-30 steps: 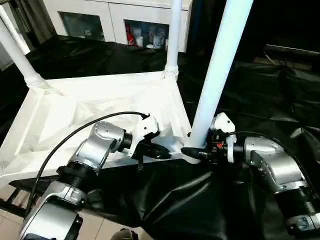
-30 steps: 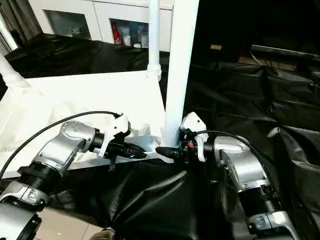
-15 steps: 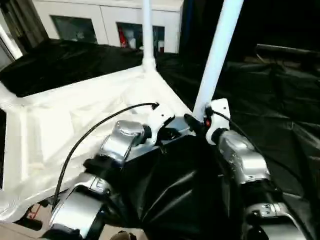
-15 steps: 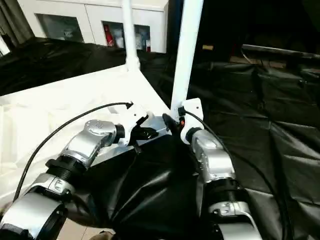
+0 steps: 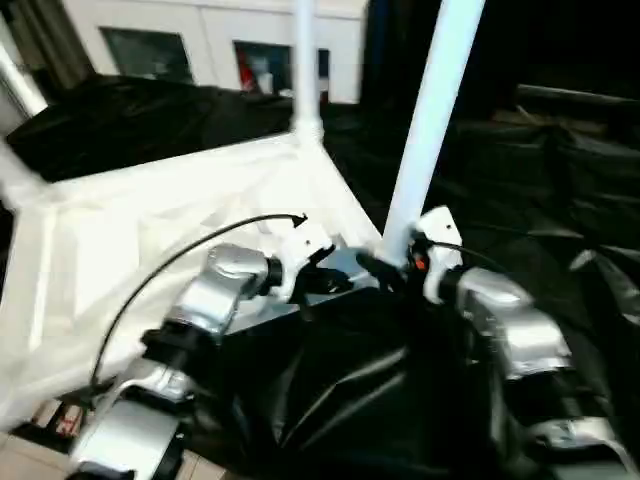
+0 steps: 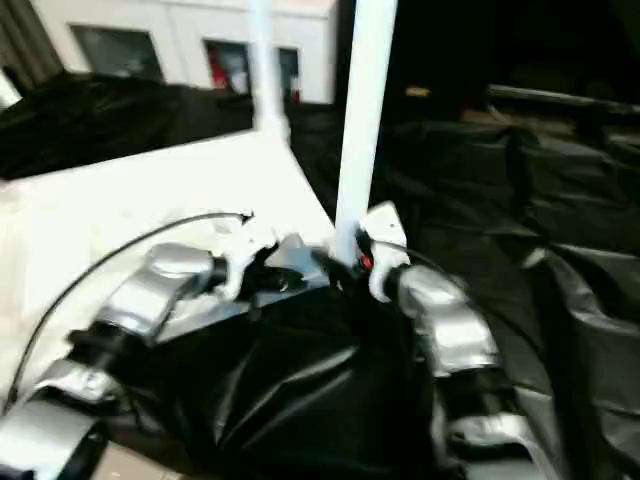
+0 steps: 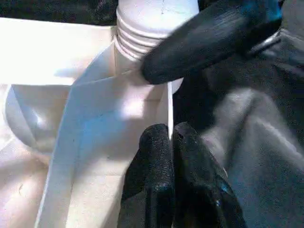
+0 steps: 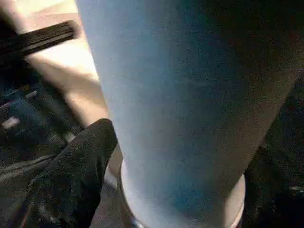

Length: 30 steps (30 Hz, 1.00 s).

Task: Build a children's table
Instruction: Rotate leg to tighten

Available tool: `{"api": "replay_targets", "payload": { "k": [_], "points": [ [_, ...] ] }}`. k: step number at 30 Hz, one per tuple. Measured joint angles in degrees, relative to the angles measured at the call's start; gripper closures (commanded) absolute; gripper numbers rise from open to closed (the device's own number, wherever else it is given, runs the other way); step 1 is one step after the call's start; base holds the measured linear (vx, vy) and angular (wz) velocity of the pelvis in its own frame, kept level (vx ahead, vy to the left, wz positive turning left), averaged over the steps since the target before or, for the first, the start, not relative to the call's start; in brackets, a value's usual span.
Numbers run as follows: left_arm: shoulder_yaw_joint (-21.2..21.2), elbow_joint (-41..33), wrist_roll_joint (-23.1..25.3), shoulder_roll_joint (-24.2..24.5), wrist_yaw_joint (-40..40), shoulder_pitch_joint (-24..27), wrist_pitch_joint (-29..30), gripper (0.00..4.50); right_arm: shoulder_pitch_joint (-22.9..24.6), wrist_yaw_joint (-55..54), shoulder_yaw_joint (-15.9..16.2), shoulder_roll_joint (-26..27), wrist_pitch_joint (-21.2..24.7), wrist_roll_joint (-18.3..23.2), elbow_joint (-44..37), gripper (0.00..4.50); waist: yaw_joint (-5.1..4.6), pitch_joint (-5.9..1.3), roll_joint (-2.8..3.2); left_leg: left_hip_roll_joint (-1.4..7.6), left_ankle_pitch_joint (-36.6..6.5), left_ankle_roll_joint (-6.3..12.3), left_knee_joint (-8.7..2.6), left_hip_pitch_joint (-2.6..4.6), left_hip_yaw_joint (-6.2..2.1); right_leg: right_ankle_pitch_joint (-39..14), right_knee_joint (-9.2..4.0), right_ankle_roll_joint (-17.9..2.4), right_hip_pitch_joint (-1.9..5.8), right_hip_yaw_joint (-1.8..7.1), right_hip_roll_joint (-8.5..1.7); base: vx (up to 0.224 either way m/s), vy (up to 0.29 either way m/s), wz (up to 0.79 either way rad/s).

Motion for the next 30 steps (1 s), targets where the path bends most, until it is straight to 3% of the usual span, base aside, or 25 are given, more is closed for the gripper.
{"api": "replay_targets", "payload": {
  "k": [7, 18, 24, 30],
  "points": [
    [-1.38, -2.28, -1.64, 3.47, -6.91, 1.26, -0.52, 4.5, 0.86, 11.24, 3.13, -4.96, 2.09, 2.54, -3.33, 0.77, 0.8, 0.0, -0.01, 0.01, 0.0, 0.0, 0.08, -0.02, 0.0, 0.01, 0.07, -0.01, 0.01, 0.02, -0.01, 0.0, 0.0, 0.0],
    [-1.55, -3.12, -1.64, 4.42, -9.06, 1.8, -0.34, 4.5, 1.38, 12.03, 3.27, -4.67, 3.39, 3.57, -3.93, 1.68, 1.09, 0.0, -0.01, 0.01, 0.0, 0.0, 0.08, -0.01, 0.0, 0.01, 0.08, -0.01, 0.01, 0.02, -0.01, 0.0, 0.0, 0.0],
    [0.09, -1.37, -0.22, 2.44, -1.51, 1.41, 0.53, 4.5, 0.73, -1.33, 0.5, 1.82, 2.23, 0.7, -1.26, 1.76, 0.1, -0.02, -0.05, 0.01, 0.01, -0.01, 0.17, 0.1, 0.0, 0.03, 0.13, -0.02, 0.07, 0.03, -0.01, 0.0, 0.0, 0.0],
    [2.25, 6.38, 2.16, -6.08, 14.31, -4.19, 2.42, 4.5, -4.75, -24.28, -6.44, 10.3, 1.75, -1.48, 6.87, 1.78, -0.43, -0.04, -0.06, -0.04, 0.02, -0.02, 0.29, 0.1, 0.0, 0.0, 0.05, 0.04, 0.14, 0.11, -0.03, 0.0, 0.0, 0.0]
  ]
}}
